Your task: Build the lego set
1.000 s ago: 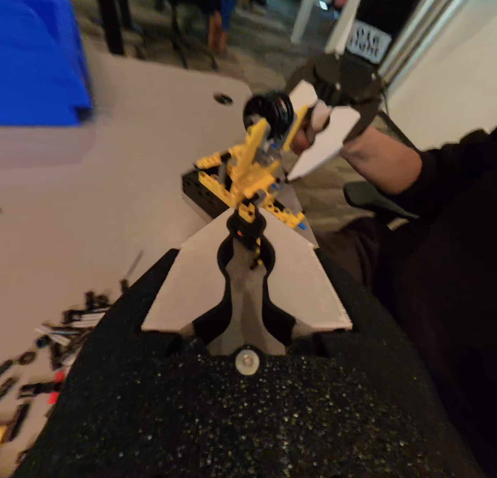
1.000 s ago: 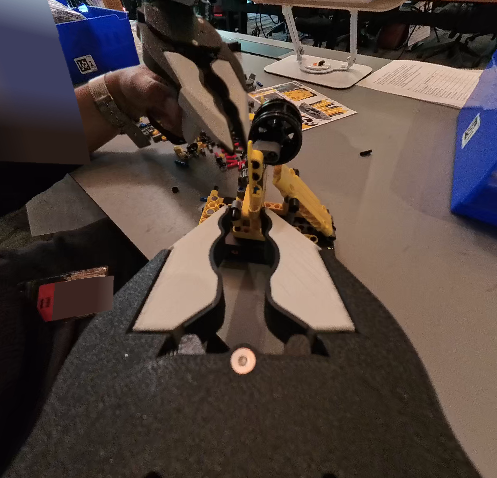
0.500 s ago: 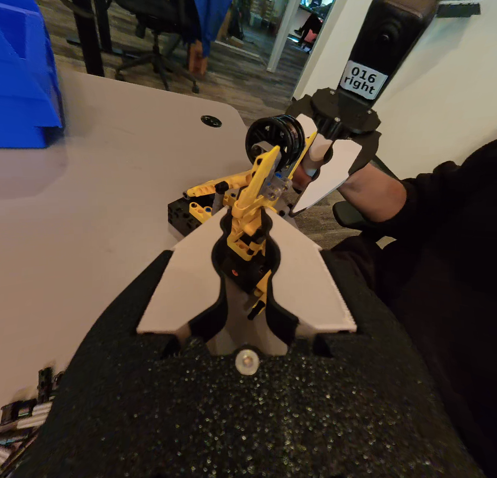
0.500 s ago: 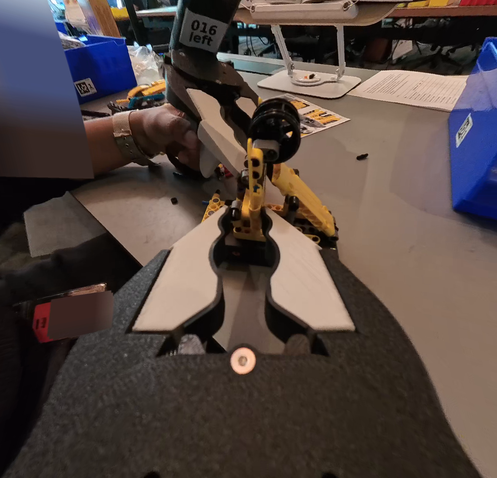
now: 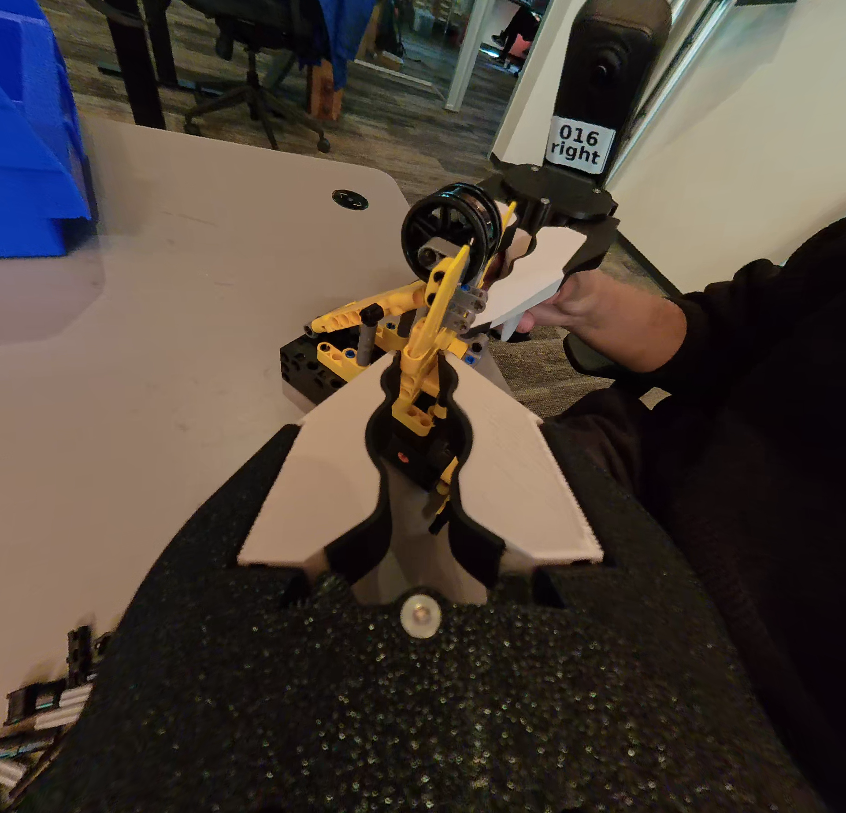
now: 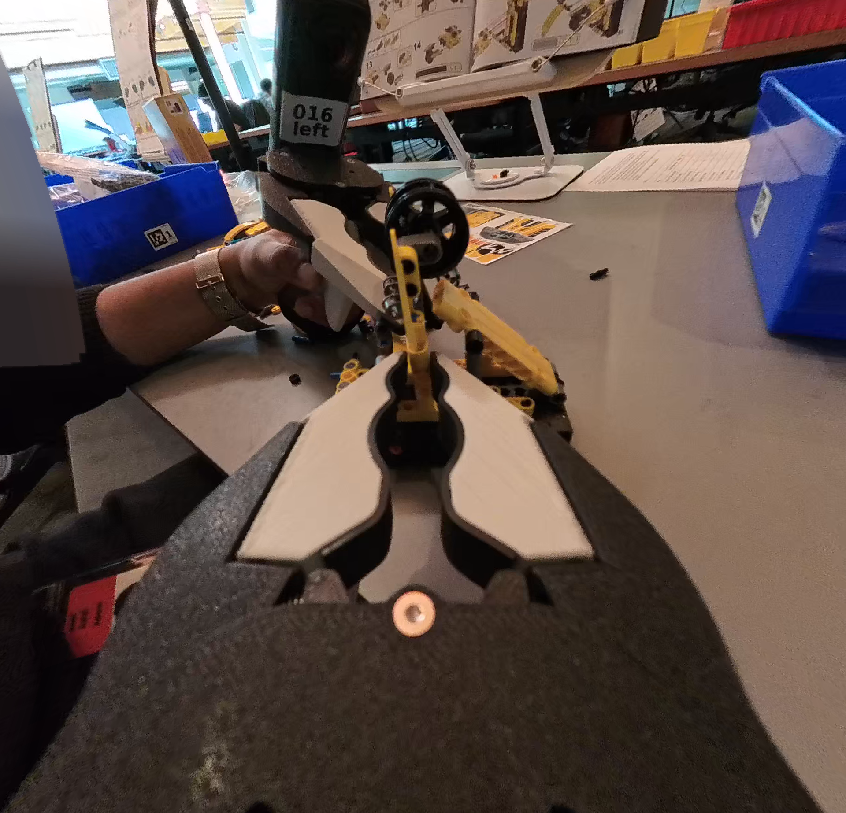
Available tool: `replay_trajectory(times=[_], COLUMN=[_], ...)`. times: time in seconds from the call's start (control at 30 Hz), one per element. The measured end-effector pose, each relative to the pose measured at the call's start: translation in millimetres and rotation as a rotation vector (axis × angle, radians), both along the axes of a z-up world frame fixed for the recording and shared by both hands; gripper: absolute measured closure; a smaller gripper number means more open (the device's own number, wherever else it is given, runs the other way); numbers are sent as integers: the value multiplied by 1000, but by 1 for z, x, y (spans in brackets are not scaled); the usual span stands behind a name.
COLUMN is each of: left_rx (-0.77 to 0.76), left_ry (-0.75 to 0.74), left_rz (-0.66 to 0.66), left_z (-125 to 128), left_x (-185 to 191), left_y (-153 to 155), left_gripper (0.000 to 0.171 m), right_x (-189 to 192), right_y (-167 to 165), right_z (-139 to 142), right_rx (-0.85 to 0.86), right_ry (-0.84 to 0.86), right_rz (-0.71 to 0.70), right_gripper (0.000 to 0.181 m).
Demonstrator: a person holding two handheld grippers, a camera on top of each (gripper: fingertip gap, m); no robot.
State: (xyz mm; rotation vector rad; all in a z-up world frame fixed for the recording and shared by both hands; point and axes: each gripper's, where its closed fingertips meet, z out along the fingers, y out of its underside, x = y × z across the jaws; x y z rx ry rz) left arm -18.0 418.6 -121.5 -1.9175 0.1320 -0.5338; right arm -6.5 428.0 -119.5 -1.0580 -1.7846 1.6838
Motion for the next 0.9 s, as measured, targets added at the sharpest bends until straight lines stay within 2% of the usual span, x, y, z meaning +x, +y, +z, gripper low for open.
replay_trajectory(times=[0.17,0.33,0.57,0.77,0.9], left_rx=[-15,-10,-10,-12,-9], left_ry=[-13,6,15,30,32], left_rz=[12,36,28,31,37], left_z=[-1,-1,-1,-2,-2], left_x=[-2,-4,-2,-2,-2], left_y=[0,2,-1,-4,-4], left_gripper=[154,152,152,153,153], right_x=[-1,-2,1,0,0], right_y=[-3,-2,-5,-7,-7], right_z=[-1,0,1,0,0], right_rx=[74,231,289,242,273], right_ry=[-11,47,68,54,57], right_rz=[-27,-88,-110,-80,-90], right_gripper=[175,175,176,176,176])
